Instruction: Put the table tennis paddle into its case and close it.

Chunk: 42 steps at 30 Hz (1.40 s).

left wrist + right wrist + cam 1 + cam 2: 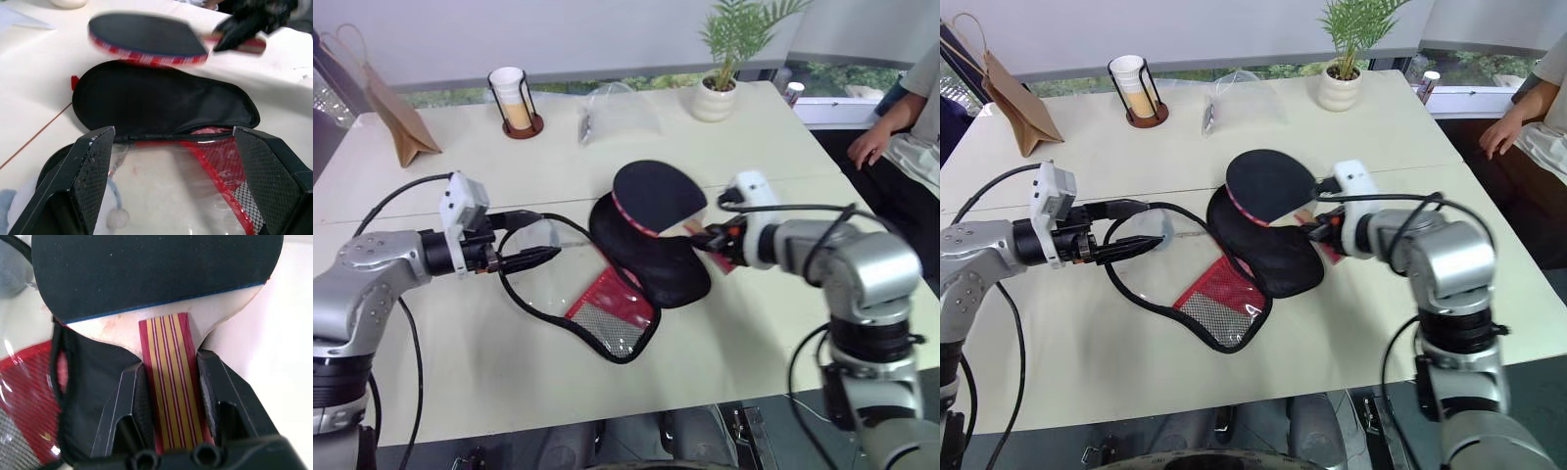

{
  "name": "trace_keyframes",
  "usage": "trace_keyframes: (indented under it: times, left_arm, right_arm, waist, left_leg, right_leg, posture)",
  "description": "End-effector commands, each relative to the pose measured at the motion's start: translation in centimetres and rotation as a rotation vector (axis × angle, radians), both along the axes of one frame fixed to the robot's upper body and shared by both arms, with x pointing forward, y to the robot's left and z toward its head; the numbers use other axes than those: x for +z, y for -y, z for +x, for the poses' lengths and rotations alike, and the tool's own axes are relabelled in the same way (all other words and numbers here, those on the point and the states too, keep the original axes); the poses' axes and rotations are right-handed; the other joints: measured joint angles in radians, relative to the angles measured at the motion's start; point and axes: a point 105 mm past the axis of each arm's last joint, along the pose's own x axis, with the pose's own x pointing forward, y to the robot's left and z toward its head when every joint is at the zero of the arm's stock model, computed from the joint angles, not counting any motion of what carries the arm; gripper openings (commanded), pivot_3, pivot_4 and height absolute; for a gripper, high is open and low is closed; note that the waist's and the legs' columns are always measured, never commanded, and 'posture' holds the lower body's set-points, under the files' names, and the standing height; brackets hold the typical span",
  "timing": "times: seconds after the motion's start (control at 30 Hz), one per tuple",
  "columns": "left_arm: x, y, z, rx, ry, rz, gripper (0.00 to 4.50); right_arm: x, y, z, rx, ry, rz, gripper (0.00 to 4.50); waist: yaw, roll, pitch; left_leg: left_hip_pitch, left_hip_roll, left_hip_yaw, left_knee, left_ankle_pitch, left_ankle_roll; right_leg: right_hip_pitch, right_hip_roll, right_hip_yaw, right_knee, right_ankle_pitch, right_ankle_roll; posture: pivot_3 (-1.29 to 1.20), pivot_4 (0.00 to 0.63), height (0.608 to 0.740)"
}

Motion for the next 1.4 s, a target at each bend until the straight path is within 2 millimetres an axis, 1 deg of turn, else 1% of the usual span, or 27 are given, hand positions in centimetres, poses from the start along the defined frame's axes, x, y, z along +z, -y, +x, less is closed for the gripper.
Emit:
trace_keyframes:
  times: [0.03, 0.13, 0.23, 0.47, 0.57, 0.6, 0.63, 0.7, 0.8, 0.87, 1.0, 1.07, 1.13, 1.2, 1.23, 1.3, 1.37, 1.4]
  left_arm:
    - [0.9, 0.2, -0.1, -0.018, 0.048, 0.007, 4.01]
    - [0.9, 0.0, -0.2, -0.016, 0.047, 0.008, 4.01]
    - [0.9, 0.0, -0.3, -0.013, 0.047, 0.009, 4.01]
    - [0.8, 0.0, -0.5, -0.003, 0.046, 0.009, 4.01]
    - [0.8, -0.1, -0.6, 0.004, 0.047, 0.011, 4.01]
    - [0.8, -0.1, -0.6, 0.006, 0.047, 0.012, 4.01]
    - [0.8, -0.1, -0.6, 0.008, 0.047, 0.012, 4.01]
    - [0.8, -0.1, -0.6, 0.011, 0.048, 0.013, 4.01]
    - [0.7, -0.2, -0.7, 0.016, 0.046, 0.013, 4.01]
    - [0.7, -0.3, -0.7, 0.019, 0.046, 0.014, 4.01]
    - [1.4, -1.6, -0.5, 0.06, 0.065, 0.019, 4.01]
    - [2.0, -2.5, -0.5, 0.077, 0.071, 0.032, 4.01]
    - [2.5, -3.4, -0.7, 0.09, 0.071, 0.048, 4.01]
    - [2.7, -4.8, -0.9, 0.115, 0.062, 0.075, 4.01]
    - [2.6, -6.1, -1.2, 0.135, 0.043, 0.114, 4.01]
    - [2.3, -8.0, -1.7, 0.161, 0.013, 0.169, 4.01]
    - [2.1, -9.5, -2.1, 0.18, -0.01, 0.2, 4.01]
    - [2.0, -10.5, -2.2, 0.205, -0.016, 0.221, 4.01]
  right_arm:
    - [-0.2, -1.1, -0.2, -0.056, 0.042, -0.003, 0.89]
    - [-1.0, -2.3, -0.5, -0.062, 0.026, 0.02, 0.89]
    - [-1.4, -2.9, -0.5, -0.07, 0.018, 0.027, 0.89]
    - [-1.6, -3.4, 0.0, -0.098, 0.008, 0.019, 0.89]
    - [-2.0, -3.8, 0.0, -0.072, 0.002, -0.002, 0.89]
    - [-2.2, -3.9, 0.0, -0.064, 0.0, -0.008, 1.39]
    - [-2.3, -3.9, -0.1, -0.057, -0.002, -0.011, 1.99]
    - [-2.4, -3.9, 0.0, -0.051, 0.003, -0.019, 2.87]
    - [-2.1, -3.9, 0.2, -0.037, 0.021, -0.023, 4.41]
    - [-1.9, -3.9, 0.2, -0.023, 0.03, -0.025, 4.46]
    - [1.4, -3.7, -0.2, 0.111, 0.123, 0.034, 4.46]
    - [2.7, -3.6, -0.5, 0.176, 0.157, 0.06, 4.46]
    - [3.6, -3.6, -0.8, 0.241, 0.182, 0.079, 4.46]
    - [4.4, -3.4, -1.1, 0.321, 0.216, 0.085, 4.46]
    - [4.9, -3.1, -1.4, 0.384, 0.253, 0.08, 4.46]
    - [5.5, -2.7, -1.6, 0.472, 0.294, 0.067, 4.46]
    - [5.7, -2.5, -1.4, 0.511, 0.314, 0.061, 4.46]
    - [5.8, -2.4, -1.1, 0.52, 0.328, 0.055, 4.46]
  waist:
    - [0.0, 0.0, 0.0]
    - [-0.001, 0.0, 0.0]
    - [-0.003, 0.0, 0.0]
    - [-0.005, 0.0, 0.0]
    - [-0.006, 0.0, 0.0]
    - [-0.006, 0.0, 0.0]
    - [-0.006, 0.0, 0.0]
    - [-0.006, 0.0, 0.0]
    - [-0.006, 0.0, 0.0]
    - [-0.006, 0.0, 0.0]
    - [-0.006, 0.0, 0.0]
    - [-0.007, 0.0, 0.0]
    - [-0.008, 0.0, 0.0]
    - [-0.009, 0.0, 0.0]
    - [-0.01, 0.0, 0.0]
    - [-0.011, 0.0, 0.0]
    - [-0.011, 0.0, 0.0]
    - [-0.01, 0.0, 0.0]
  left_leg:
    - [0.0, 0.0, 0.0, 0.0, 0.0, 0.0]
    - [0.0, -0.001, 0.0, 0.0, 0.0, 0.0]
    - [0.0, -0.001, 0.0, 0.0, 0.0, 0.0]
    - [0.001, 0.0, 0.0, 0.0, 0.0, 0.0]
    - [0.001, 0.0, 0.0, 0.0, 0.0, 0.0]
    - [0.001, 0.0, 0.0, 0.0, 0.0, 0.0]
    - [0.001, 0.0, 0.0, 0.0, 0.0, 0.0]
    - [0.001, 0.0, 0.0, 0.0, 0.0, 0.0]
    - [0.001, 0.0, 0.0, 0.0, 0.0, 0.0]
    - [0.001, 0.0, 0.0, 0.0, 0.0, 0.0]
    - [0.001, 0.0, 0.0, 0.0, 0.0, 0.0]
    - [0.001, 0.0, 0.0, 0.0, 0.0, 0.0]
    - [0.001, 0.0, 0.0, 0.0, 0.0, 0.0]
    - [0.001, 0.0, 0.0, 0.0, 0.0, 0.0]
    - [0.001, 0.0, 0.0, -0.001, 0.0, 0.0]
    - [0.001, 0.0, 0.0, -0.001, 0.0, 0.0]
    - [0.001, 0.0, 0.001, -0.001, 0.0, 0.001]
    - [0.001, 0.001, 0.001, -0.001, 0.0, 0.001]
  right_leg:
    - [0.0, 0.0, 0.0, 0.0, 0.001, 0.001]
    - [0.0, 0.0, 0.0, 0.0, 0.001, 0.002]
    - [-0.001, 0.0, 0.0, 0.001, 0.001, 0.002]
    - [-0.002, 0.0, 0.0, 0.005, 0.001, 0.002]
    - [-0.002, 0.0, 0.0, 0.006, 0.001, 0.002]
    - [-0.002, 0.0, 0.0, 0.006, 0.001, 0.002]
    - [-0.002, 0.0, 0.0, 0.006, 0.001, 0.002]
    - [-0.002, 0.0, 0.0, 0.007, 0.001, 0.002]
    - [-0.002, 0.0, 0.0, 0.007, 0.001, 0.002]
    - [-0.002, 0.0, 0.0, 0.007, 0.001, 0.002]
    - [-0.002, 0.0, 0.0, 0.007, 0.001, 0.002]
    - [-0.002, 0.001, 0.0, 0.007, 0.001, 0.002]
    - [-0.002, 0.001, -0.001, 0.006, 0.0, 0.002]
    - [-0.002, 0.001, -0.001, 0.006, 0.0, 0.002]
    - [-0.002, 0.001, -0.001, 0.006, 0.0, 0.003]
    - [-0.002, 0.001, -0.001, 0.006, 0.0, 0.003]
    - [-0.002, 0.001, -0.001, 0.005, -0.001, 0.002]
    - [-0.001, 0.001, -0.001, 0.004, -0.002, 0.001]
  posture:
    - [0.0, 0.15, 0.74]
    - [0.0, 0.15, 0.74]
    - [0.0, 0.15, 0.74]
    - [0.0, 0.15, 0.74]
    - [0.0, 0.15, 0.74]
    - [0.0, 0.15, 0.74]
    - [0.0, 0.15, 0.74]
    - [0.0, 0.15, 0.74]
    - [0.0, 0.15, 0.74]
    - [0.0, 0.15, 0.74]
    - [0.0, 0.15, 0.74]
    - [0.0, 0.15, 0.74]
    - [0.0, 0.15, 0.74]
    - [0.0, 0.15, 0.74]
    - [0.0, 0.15, 0.74]
    - [0.0, 0.15, 0.74]
    - [0.0, 0.15, 0.74]
    - [0.0, 0.15, 0.74]
